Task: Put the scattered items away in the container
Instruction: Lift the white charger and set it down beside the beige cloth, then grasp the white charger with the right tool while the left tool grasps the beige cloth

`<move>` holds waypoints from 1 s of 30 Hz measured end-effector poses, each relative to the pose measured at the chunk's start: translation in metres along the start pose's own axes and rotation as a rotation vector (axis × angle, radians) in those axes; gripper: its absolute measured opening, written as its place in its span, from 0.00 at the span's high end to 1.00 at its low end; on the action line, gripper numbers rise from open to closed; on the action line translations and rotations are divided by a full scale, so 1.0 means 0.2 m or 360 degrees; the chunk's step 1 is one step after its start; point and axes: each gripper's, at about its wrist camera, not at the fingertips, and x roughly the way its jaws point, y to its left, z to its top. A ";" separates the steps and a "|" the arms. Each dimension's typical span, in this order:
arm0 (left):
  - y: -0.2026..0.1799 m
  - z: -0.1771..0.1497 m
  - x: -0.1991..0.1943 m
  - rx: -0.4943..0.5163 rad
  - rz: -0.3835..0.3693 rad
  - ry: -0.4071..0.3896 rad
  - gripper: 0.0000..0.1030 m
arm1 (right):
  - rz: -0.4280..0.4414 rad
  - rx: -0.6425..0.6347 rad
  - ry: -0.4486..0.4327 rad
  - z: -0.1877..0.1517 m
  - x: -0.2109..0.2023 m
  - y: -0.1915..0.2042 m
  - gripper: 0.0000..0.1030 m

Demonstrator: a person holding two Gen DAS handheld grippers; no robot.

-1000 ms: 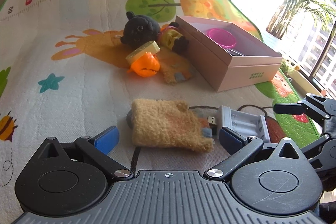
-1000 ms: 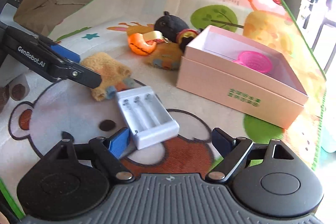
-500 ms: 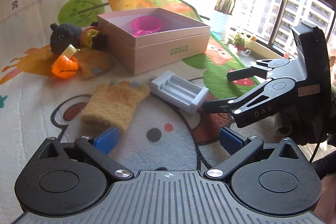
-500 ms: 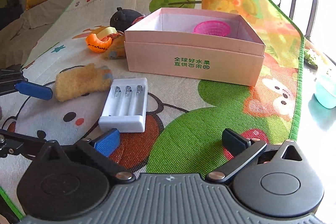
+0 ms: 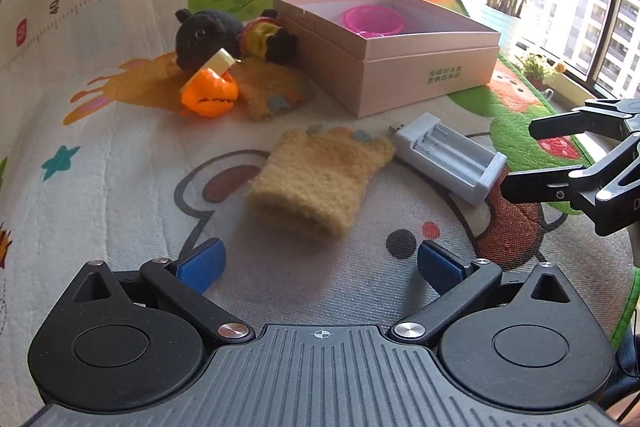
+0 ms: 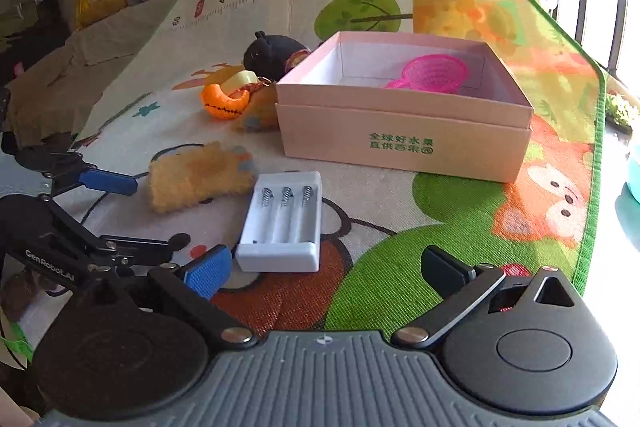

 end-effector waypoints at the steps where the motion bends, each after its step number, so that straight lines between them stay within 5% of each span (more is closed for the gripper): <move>1: 0.00 0.00 0.00 -0.0004 0.0001 -0.0001 0.00 | 0.0019 -0.0034 -0.0016 0.02 0.00 0.03 0.16; 7: -0.01 -0.02 -0.01 -0.0002 0.0012 -0.0045 0.00 | 0.0027 -0.0053 0.0014 0.12 0.15 0.09 0.27; 13: 0.00 -0.02 -0.01 -0.0017 -0.0004 -0.0054 0.00 | 0.0033 -0.0046 0.0098 0.12 0.23 0.09 0.53; 18: 0.01 0.01 -0.04 -0.0072 -0.0064 -0.0125 0.00 | -0.0013 -0.0075 0.0089 0.04 0.11 0.08 0.53; 27: -0.03 0.17 0.10 0.0068 0.0010 -0.0125 0.01 | -0.0106 0.0006 0.0075 -0.07 -0.02 -0.01 0.53; 30: -0.03 0.17 0.12 0.0069 0.0001 -0.0106 0.18 | -0.0105 0.0008 0.0066 -0.08 -0.02 -0.01 0.53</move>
